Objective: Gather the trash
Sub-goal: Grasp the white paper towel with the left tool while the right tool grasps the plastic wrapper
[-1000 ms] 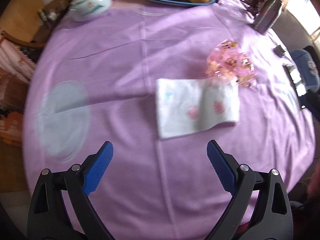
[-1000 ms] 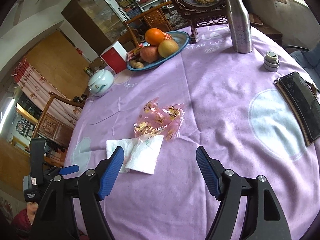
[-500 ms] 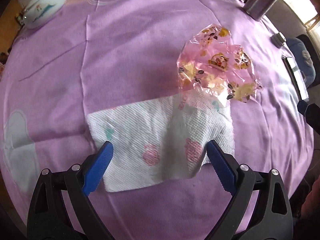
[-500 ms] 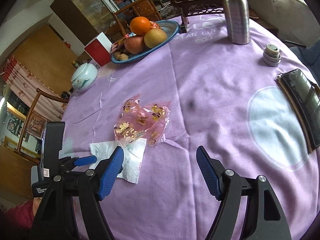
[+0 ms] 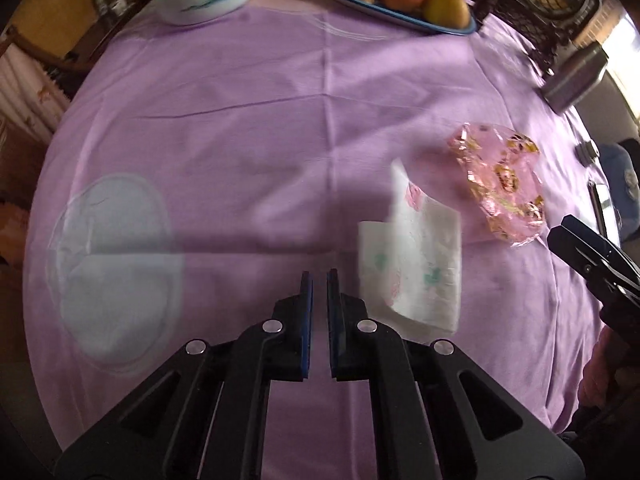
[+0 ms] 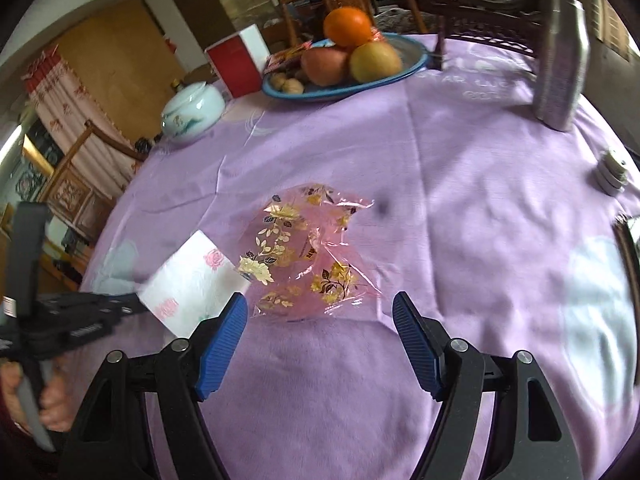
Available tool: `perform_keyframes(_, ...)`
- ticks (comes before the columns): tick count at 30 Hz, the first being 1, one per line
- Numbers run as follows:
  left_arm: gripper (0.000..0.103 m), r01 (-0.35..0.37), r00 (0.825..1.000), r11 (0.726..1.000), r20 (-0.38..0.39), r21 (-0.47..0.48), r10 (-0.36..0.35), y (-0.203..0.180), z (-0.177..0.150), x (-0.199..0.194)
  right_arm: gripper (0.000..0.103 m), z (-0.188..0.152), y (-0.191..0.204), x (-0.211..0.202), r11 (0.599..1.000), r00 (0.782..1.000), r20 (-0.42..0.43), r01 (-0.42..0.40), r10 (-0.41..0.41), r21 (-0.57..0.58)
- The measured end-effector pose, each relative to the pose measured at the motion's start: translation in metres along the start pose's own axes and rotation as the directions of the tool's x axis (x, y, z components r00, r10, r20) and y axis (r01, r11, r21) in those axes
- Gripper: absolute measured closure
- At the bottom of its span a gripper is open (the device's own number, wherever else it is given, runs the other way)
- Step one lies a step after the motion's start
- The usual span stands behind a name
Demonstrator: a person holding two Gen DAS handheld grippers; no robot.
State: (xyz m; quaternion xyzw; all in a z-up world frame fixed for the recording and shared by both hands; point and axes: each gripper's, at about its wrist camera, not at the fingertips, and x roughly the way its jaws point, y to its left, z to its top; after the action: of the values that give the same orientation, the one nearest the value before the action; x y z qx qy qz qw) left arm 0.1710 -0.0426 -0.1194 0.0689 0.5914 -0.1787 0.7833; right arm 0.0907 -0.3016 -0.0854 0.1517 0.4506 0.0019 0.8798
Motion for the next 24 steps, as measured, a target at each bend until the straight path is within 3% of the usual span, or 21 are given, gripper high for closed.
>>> perform_keyframes(3, 0.095, -0.002, 1.000, 0.999, -0.012, -0.036, 0.002, 0.010, -0.003, -0.001, 0.021, 0.003, 0.010, 0.007, 0.998, 1.000, 0.019, 0.015, -0.014, -0.066)
perform_keyframes(6, 0.093, 0.030, 0.999, 0.998, -0.017, -0.050, -0.030, 0.008, -0.007, -0.005, 0.020, 0.007, 0.020, 0.016, 0.988, 0.998, 0.039, 0.049, -0.044, -0.148)
perform_keyframes(7, 0.089, 0.041, 0.999, 0.998, -0.018, -0.046, -0.041, 0.006, -0.008, -0.006, 0.020, 0.008, 0.022, 0.018, 0.985, 0.998, 0.041, 0.053, -0.047, -0.165)
perform_keyframes(11, 0.054, 0.053, 0.998, 0.998, -0.030, -0.016, -0.053, -0.006, -0.014, -0.008, 0.020, 0.011, 0.023, 0.027, 0.984, 0.999, 0.033, 0.039, -0.033, -0.177)
perform_keyframes(12, 0.053, 0.055, 0.998, 0.998, -0.032, -0.008, -0.056, -0.009, -0.014, -0.007, 0.024, 0.012, 0.019, 0.029, 0.988, 0.999, 0.026, 0.026, -0.022, -0.154)
perform_keyframes(13, 0.053, 0.063, 0.997, 0.998, -0.039, 0.001, -0.063, -0.011, -0.016, -0.006, 0.046, 0.014, 0.014, 0.032, 0.993, 1.000, 0.018, 0.006, -0.004, -0.120)
perform_keyframes(14, 0.053, 0.071, 0.996, 0.997, -0.047, 0.015, -0.071, -0.018, -0.014, -0.002, 0.061, 0.014, 0.009, 0.034, 0.996, 1.000, 0.005, -0.006, 0.007, -0.091)
perform_keyframes(15, 0.053, 0.074, 0.996, 0.997, -0.049, 0.031, -0.073, -0.024, -0.013, 0.000, 0.075, 0.017, 0.001, 0.037, 0.999, 1.000, -0.016, -0.023, 0.022, -0.041)
perform_keyframes(16, 0.053, 0.078, 0.996, 0.995, -0.048, 0.058, -0.075, -0.034, -0.011, 0.002, 0.081, 0.017, -0.006, 0.036, 0.999, 0.999, -0.014, -0.034, 0.034, 0.001)
perform_keyframes(21, 0.043, 0.086, 0.996, 0.983, -0.053, 0.163, -0.079, -0.068, -0.001, 0.017, 0.086, 0.019, -0.024, 0.001, 0.997, 0.998, 0.058, -0.023, 0.019, 0.068)
perform_keyframes(24, 0.042, 0.049, 0.997, 0.982, -0.066, 0.184, -0.037, -0.081, 0.003, 0.035, 0.087, 0.015, -0.030, -0.022, 0.996, 0.996, 0.089, -0.010, 0.003, 0.087)
